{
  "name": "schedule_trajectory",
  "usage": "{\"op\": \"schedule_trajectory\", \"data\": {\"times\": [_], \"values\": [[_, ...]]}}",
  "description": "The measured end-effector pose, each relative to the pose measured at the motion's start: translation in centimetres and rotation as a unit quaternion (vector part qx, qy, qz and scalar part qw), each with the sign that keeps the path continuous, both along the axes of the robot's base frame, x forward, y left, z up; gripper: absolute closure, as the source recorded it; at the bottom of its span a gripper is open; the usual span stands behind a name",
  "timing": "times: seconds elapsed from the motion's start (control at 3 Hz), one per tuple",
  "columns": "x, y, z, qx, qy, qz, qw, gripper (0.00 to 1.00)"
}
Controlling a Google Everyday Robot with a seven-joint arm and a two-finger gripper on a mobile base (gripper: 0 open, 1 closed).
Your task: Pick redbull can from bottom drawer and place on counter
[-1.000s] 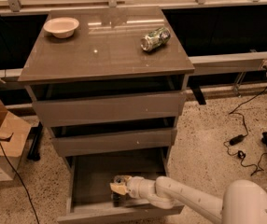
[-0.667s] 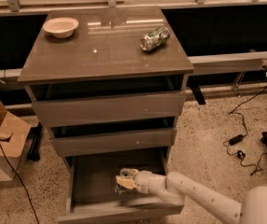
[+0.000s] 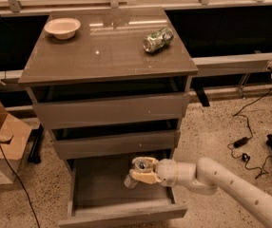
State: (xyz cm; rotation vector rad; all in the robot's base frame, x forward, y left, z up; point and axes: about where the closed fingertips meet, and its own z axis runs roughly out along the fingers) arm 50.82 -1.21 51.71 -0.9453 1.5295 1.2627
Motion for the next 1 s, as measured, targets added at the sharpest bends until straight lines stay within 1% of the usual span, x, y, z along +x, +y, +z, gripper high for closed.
{"op": "schedule_trajectory", "data": {"times": [0.33, 0.67, 1.0], "values": [[-2.1, -1.9, 12.8, -0.029, -0.086, 0.065, 0.9937, 1.0], [-2.2, -2.9, 22.5, -0.076, -0.151, 0.079, 0.9824, 1.0], [-2.5, -2.5, 26.8, -0.108, -0.187, 0.083, 0.9729, 1.0]]}}
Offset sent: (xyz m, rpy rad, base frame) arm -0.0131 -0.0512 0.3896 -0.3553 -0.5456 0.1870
